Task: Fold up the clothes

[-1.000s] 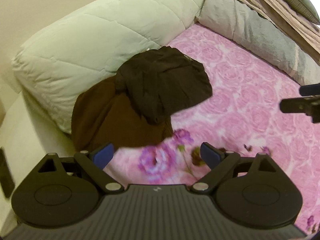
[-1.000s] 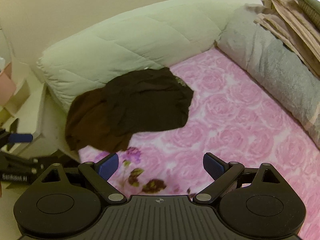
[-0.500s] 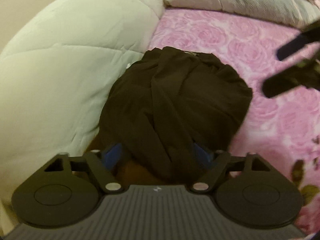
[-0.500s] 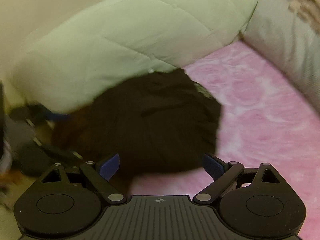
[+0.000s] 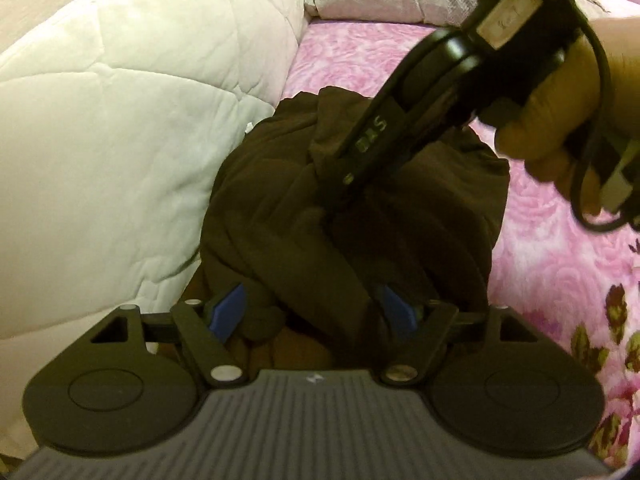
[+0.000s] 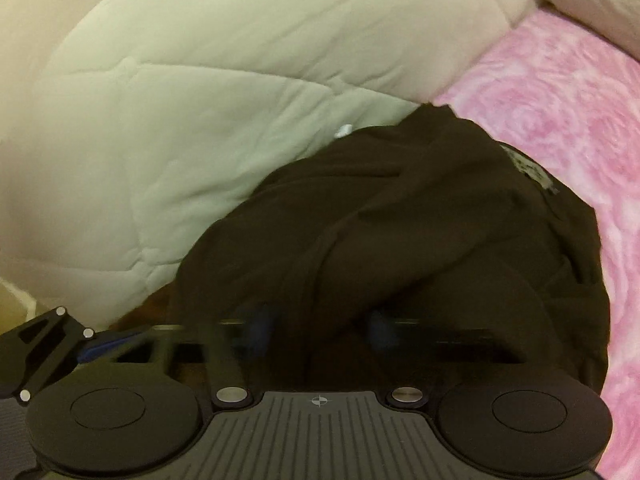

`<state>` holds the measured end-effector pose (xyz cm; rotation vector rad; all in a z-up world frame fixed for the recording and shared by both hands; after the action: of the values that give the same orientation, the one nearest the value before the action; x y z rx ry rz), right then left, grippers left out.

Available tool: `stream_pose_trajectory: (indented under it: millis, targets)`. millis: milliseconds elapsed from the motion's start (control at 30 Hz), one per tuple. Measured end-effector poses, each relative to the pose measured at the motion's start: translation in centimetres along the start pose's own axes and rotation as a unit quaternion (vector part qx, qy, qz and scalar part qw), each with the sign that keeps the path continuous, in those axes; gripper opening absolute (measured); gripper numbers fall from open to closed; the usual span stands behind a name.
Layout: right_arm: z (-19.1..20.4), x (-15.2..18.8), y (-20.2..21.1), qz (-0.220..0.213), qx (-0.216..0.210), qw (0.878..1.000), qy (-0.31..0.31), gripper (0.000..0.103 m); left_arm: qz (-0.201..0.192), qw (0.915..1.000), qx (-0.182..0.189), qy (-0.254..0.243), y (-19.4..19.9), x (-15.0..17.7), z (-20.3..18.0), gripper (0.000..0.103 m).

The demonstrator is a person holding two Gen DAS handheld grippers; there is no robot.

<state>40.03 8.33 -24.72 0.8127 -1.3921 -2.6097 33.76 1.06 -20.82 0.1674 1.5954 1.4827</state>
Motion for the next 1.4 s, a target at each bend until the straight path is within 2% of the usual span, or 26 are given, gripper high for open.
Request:
stream_pose_trajectory:
  millis: [33,67,133,267,400,467,600,833,1000,1133,1233,1300,1333,1367,1400]
  targets:
    - [0.0,0.1,0.5,-0.001,-0.001,1.0,0.0,0.014,0.0,1.0,0.001,0.001,0.2,0.0,0.0,0.074]
    - [0.1,0.1,1.1,-0.003,-0.003,1.0,0.003,0.013,-0.003,1.0,0.002,-0.001,0.5,-0.1,-0.2,0.075]
    - [-0.2,0.3,3.3,-0.014,-0.005,1.0,0.001,0.012,-0.01,0.9999,0.003,-0.008,1.3,-0.4,-0.6,0.076]
    - [-2.2,1.1,9.2,-0.046,-0.024,0.997,-0.055,0.011,-0.028,0.9992,0.009,-0.028,3.2,-1.8,-2.3,0.076]
    - [-4.5,3.7,16.9,-0.085,-0.038,0.991,-0.094,0.011,-0.055,0.9965,0.036,-0.051,6.1,-3.6,-6.5,0.077]
    - [-5.5,5.4,20.8,-0.102,-0.039,0.988,-0.108,0.011,-0.069,0.9934,0.058,-0.07,7.5,-4.6,-9.8,0.077]
    - [-8.4,9.6,28.9,-0.136,-0.013,0.98,-0.145,0.011,-0.091,0.9838,0.113,-0.104,10.3,-6.5,-18.3,0.077]
    - [-14.3,20.6,43.1,-0.193,0.059,0.959,-0.199,0.011,-0.101,0.958,0.207,-0.172,14.4,-7.0,-36.7,0.077]
    - [-17.7,28.9,52.6,-0.236,0.135,0.934,-0.231,0.01,-0.092,0.9431,0.259,-0.187,16.5,-6.5,-47.2,0.077]
    - [-18.8,35.1,59.1,-0.268,0.212,0.908,-0.244,0.01,-0.09,0.9332,0.278,-0.21,17.8,-6.0,-52.5,0.078]
    - [-19.9,40.3,60.5,-0.246,0.296,0.872,-0.302,0.011,-0.088,0.9261,0.282,-0.234,18.1,-6.0,-55.4,0.078]
    - [-20.8,43.5,59.5,-0.204,0.345,0.841,-0.363,0.012,-0.082,0.9218,0.286,-0.249,18.3,-5.7,-56.6,0.079]
    - [-21.0,44.9,58.6,-0.182,0.352,0.831,-0.39,0.017,-0.078,0.9199,0.286,-0.257,18.1,-5.6,-57.1,0.079]
    - [-21.0,46.0,57.6,-0.165,0.354,0.824,-0.41,0.03,-0.074,0.9185,0.285,-0.264,17.8,-5.3,-57.2,0.08]
    - [-20.9,46.9,56.8,-0.152,0.357,0.821,-0.418,0.033,-0.069,0.9172,0.284,-0.27,17.5,-5.0,-57.3,0.081]
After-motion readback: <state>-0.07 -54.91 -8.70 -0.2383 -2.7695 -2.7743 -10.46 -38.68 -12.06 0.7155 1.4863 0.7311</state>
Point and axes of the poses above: each gripper's, at about its wrist camera, not at the fingertips, and y roughly against the way its jaws point, z to its left, x to its underside, the point moved 2 cm from there along -y, roughly the way its jaws point, and after that the axes turned 3 degrees about x, right-handed, at the moved point
